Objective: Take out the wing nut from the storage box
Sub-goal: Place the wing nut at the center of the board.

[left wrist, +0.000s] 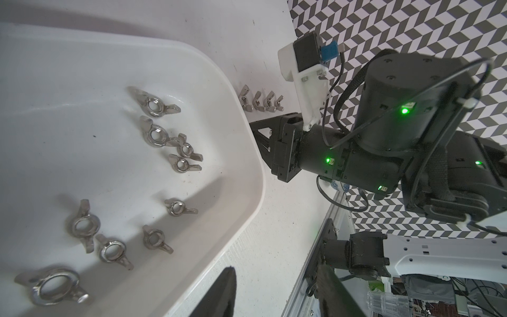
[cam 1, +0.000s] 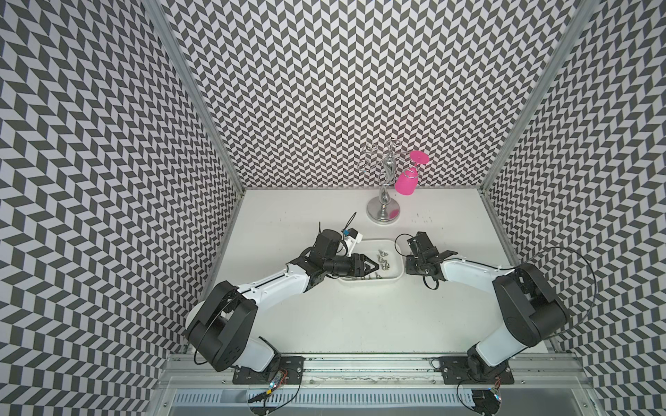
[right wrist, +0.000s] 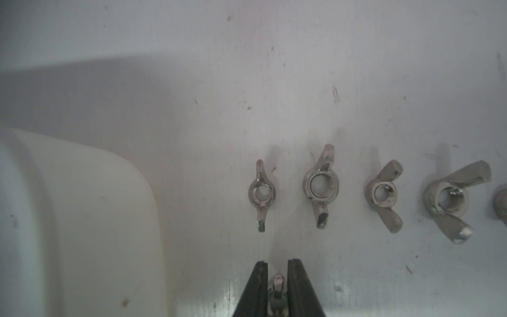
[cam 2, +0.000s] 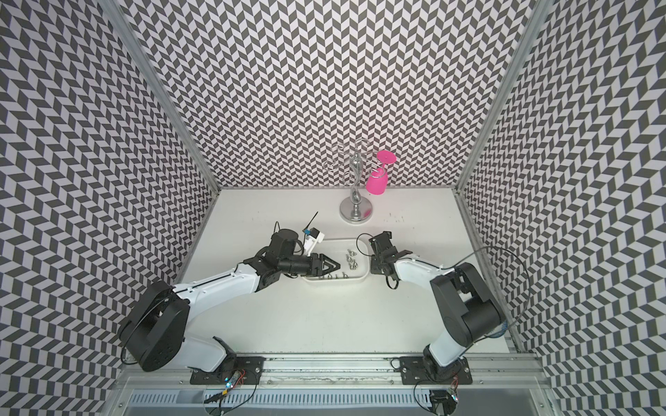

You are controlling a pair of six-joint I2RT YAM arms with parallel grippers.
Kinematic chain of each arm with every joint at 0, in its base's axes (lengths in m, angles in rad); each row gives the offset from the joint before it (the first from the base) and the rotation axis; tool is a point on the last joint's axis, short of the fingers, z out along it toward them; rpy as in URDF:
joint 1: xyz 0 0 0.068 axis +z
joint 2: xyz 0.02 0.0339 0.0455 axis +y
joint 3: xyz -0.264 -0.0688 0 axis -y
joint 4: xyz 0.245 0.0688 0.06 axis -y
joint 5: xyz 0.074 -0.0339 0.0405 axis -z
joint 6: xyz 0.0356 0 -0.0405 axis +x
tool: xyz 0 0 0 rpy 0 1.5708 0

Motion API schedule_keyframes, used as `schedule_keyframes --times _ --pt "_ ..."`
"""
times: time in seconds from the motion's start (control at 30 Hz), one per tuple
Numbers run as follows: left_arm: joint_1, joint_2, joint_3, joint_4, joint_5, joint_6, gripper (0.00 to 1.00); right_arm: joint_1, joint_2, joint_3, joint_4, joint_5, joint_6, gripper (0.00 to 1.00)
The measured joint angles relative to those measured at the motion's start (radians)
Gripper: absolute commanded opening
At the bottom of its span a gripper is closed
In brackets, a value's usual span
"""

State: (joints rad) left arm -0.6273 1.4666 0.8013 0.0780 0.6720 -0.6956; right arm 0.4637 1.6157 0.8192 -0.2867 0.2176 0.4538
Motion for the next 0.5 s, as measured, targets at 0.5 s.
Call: schedule_keyframes --times 0.5 --pt "0.143 -0.026 -0.007 -0.042 0.024 0.047 0.52 0.100 -0.124 0.053 -0.006 -0.008 -0.068 0.35"
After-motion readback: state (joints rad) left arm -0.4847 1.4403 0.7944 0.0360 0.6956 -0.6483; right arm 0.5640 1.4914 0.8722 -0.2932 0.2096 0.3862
